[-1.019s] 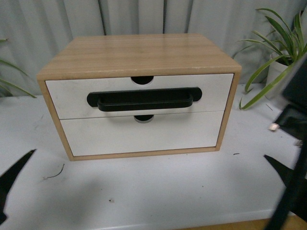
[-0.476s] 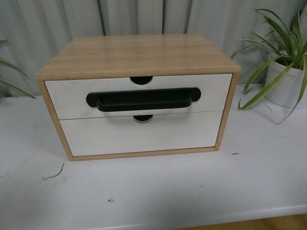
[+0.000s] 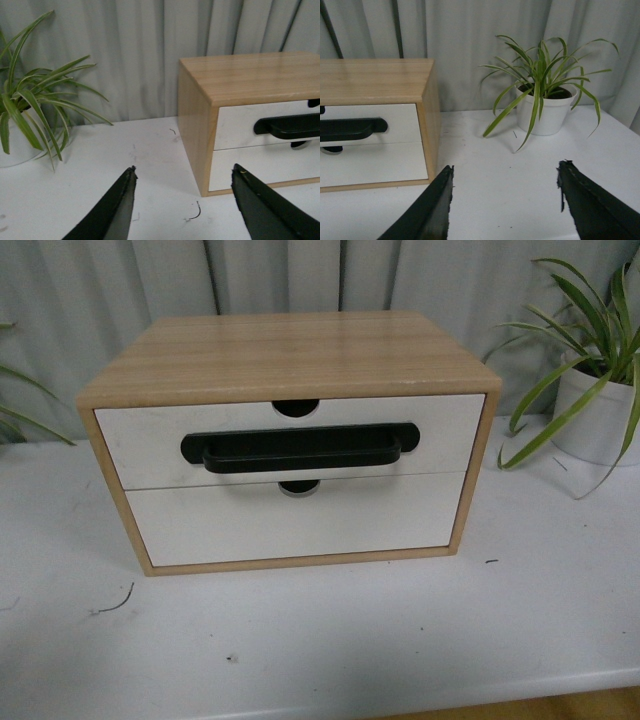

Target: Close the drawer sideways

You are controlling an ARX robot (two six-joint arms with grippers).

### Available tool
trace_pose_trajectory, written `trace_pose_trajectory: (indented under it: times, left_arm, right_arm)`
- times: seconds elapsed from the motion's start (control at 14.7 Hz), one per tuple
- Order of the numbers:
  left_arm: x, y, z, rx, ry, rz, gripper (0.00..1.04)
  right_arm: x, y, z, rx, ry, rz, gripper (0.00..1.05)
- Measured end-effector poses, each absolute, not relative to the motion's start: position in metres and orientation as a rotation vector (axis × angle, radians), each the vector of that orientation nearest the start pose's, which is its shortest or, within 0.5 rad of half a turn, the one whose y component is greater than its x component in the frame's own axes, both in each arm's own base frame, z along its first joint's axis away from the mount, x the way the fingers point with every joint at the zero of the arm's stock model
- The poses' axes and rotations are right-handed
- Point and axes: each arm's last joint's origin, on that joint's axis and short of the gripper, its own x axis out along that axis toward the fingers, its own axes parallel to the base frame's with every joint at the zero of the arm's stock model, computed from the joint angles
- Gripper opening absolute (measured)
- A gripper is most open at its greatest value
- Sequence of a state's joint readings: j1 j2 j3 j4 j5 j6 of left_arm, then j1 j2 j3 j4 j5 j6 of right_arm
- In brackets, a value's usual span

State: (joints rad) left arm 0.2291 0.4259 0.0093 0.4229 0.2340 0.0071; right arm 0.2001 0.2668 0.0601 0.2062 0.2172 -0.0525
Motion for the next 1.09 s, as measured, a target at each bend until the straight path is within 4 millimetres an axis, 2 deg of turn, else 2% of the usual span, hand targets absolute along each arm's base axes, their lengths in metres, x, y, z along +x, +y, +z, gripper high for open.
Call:
trace_pose_trajectory:
  times: [0.07,0.27,0.34,0.48,1.09]
  left_arm:
    - [0.121,0.019,0.17,0.01,-0.016,-0.007,0.48]
    - [0.115,0.011,0.17,0.008,-0.013,-0.001,0.09]
    - [0.113,0.006,0.17,0.005,-0.008,0.016,0.02]
    - [0.112,-0.002,0.17,0.004,-0.009,-0.028,0.02]
    - [0.098,0.0,0.166,0.003,0.002,0.0,0.02]
  right_arm:
    - [0.112,0.015,0.18,-0.039,0.003,-0.009,0.56]
    - [0.108,0.004,0.175,-0.018,-0.004,0.011,0.16]
    - [0.103,-0.002,0.167,-0.015,0.025,-0.028,0.03]
    - [0.097,-0.001,0.168,-0.014,-0.015,-0.01,0.02]
    - [0.097,0.0,0.167,-0.014,-0.006,0.0,0.02]
